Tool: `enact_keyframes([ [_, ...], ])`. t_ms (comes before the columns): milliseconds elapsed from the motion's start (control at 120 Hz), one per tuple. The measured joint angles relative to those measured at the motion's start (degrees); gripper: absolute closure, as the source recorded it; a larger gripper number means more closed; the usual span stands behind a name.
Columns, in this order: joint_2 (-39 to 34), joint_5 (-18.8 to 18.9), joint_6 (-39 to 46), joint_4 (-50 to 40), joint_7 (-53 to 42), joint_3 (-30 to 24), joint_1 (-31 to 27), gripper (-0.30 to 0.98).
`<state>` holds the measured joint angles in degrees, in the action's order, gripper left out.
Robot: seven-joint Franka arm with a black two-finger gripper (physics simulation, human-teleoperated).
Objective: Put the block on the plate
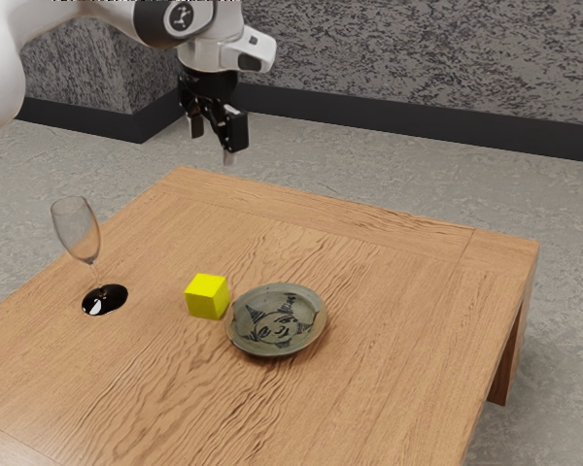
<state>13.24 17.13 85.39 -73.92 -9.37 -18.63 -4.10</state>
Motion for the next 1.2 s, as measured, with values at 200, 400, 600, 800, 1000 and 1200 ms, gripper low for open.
enact_keyframes([
  [200,8.4,0.8,3.0,0.0,-2.0,0.6,-0.2,0.0],
  [400,15.7,0.8,8.0,-3.0,-3.6,3.3,-1.4,0.0],
  [600,14.2,-4.4,15.2,-12.4,-3.4,7.6,-1.4,0.0],
  [800,15.6,-10.8,20.3,-16.6,0.9,12.7,-1.3,0.0],
  [1000,16.9,-17.9,25.0,-16.5,5.4,16.6,-1.4,0.0],
  [1200,16.9,-20.9,27.2,-18.6,9.7,17.3,-1.4,0.0],
])
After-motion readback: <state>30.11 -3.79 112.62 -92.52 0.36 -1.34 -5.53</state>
